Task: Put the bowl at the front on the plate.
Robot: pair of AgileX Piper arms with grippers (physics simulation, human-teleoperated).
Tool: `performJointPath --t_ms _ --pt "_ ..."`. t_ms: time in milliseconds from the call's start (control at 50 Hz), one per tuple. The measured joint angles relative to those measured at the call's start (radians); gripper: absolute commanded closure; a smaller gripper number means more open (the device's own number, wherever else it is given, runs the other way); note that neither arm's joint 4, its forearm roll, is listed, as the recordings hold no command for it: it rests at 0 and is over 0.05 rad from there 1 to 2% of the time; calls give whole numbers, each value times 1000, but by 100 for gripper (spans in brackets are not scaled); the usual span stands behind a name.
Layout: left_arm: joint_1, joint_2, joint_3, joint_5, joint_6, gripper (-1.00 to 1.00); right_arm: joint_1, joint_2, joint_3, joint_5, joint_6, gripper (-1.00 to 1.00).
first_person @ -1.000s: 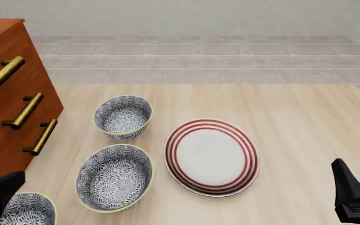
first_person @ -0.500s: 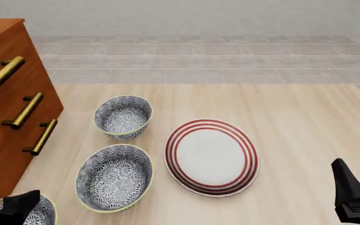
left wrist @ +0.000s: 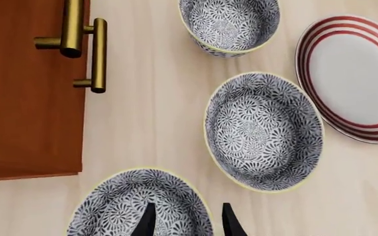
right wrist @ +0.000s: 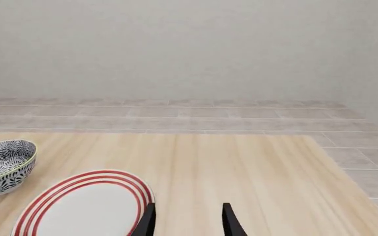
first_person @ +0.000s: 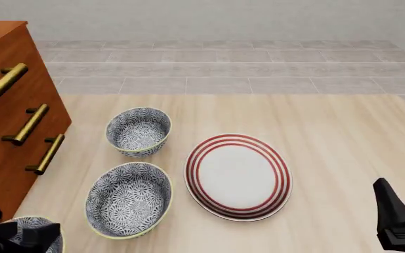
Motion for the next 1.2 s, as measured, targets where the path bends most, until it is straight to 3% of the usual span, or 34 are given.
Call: performJointPath --t_ms 520,1200 --pt "-69 35 79 -66 -97 -100 2 4 0 -1 0 -100" --pt "-89 108 184 -189 -156 -100 0 7 1 -6 2 -100"
